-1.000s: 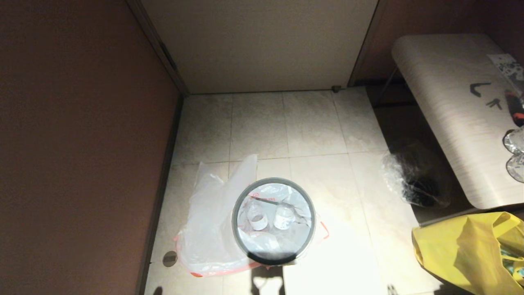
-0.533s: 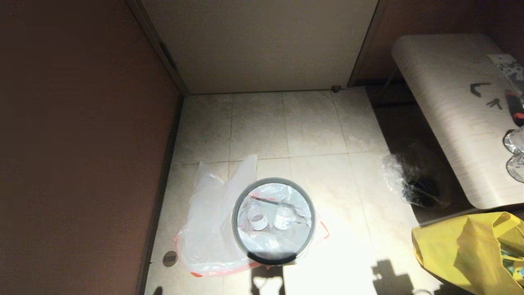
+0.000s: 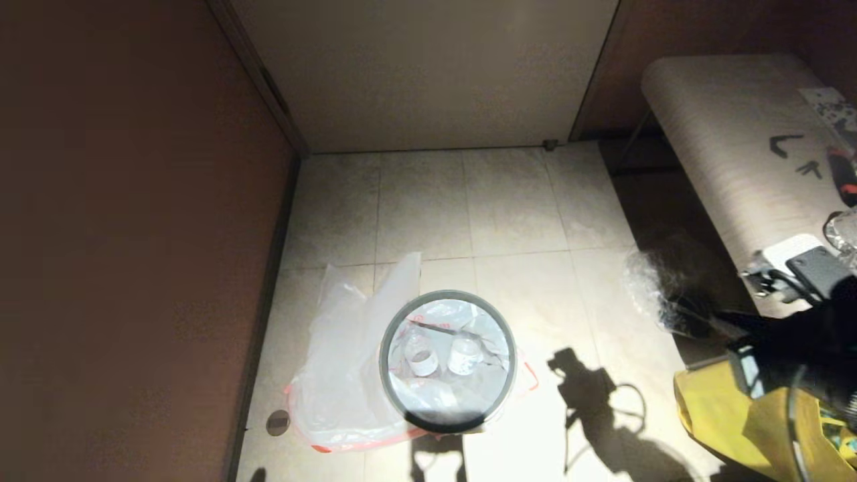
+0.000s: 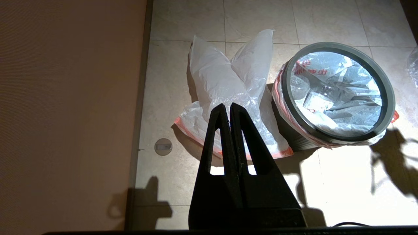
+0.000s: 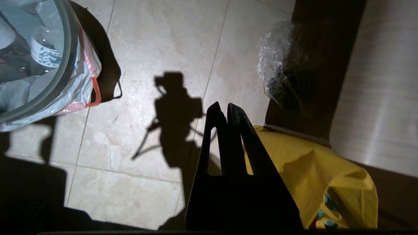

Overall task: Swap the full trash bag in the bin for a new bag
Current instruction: Place the trash can ring on the floor

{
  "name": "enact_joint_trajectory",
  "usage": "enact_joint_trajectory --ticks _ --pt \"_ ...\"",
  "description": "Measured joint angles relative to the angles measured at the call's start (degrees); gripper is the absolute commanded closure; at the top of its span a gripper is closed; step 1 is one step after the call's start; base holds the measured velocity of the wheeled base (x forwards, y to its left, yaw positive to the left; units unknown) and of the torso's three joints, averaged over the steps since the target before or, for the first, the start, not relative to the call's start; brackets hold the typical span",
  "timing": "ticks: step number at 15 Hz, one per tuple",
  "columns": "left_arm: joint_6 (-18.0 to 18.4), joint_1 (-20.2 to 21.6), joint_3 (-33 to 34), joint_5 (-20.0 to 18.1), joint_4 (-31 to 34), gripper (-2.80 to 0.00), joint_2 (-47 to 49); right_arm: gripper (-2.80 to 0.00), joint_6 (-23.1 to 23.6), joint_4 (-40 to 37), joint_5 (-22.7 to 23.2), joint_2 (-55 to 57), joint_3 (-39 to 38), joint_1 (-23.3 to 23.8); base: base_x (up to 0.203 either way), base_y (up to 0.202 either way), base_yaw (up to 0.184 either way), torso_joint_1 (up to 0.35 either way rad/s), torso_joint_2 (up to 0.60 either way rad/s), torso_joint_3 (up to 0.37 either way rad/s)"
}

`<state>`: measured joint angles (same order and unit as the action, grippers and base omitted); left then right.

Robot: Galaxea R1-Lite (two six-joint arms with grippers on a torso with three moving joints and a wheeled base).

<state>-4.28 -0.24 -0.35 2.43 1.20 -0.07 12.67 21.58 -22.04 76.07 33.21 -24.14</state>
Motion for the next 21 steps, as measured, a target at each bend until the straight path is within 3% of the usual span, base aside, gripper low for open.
enact_joint_trajectory --ticks 4,11,12,16,21 --pt "0.01 -0.02 0.00 0.00 0.01 0.00 0.00 0.00 -0.07 5.42 -5.67 18.92 9.11 -4.18 0.000 0.000 0.000 0.000 0.00 0.000" --pt "0.03 0.00 0.00 0.00 0.01 0.00 0.00 0.00 -3.12 14.43 -6.59 40.68 17.21 -6.79 0.000 0.000 0.000 0.000 0.00 0.000" --pt "0.02 -0.02 0.00 0.01 0.01 0.00 0.00 -2.80 -3.24 14.53 -6.62 41.90 17.73 -7.77 0.000 0.000 0.000 0.000 0.00 0.000" --pt "0.00 -0.02 0.00 -0.01 0.01 0.00 0.00 -2.80 -4.47 14.47 -7.34 46.28 23.11 -11.08 0.000 0.000 0.000 0.000 0.00 0.000" --pt "0.02 -0.02 0.00 0.00 0.01 0.00 0.00 -2.80 -3.63 10.45 -7.75 52.98 36.40 -12.12 0.000 0.000 0.000 0.000 0.00 0.000"
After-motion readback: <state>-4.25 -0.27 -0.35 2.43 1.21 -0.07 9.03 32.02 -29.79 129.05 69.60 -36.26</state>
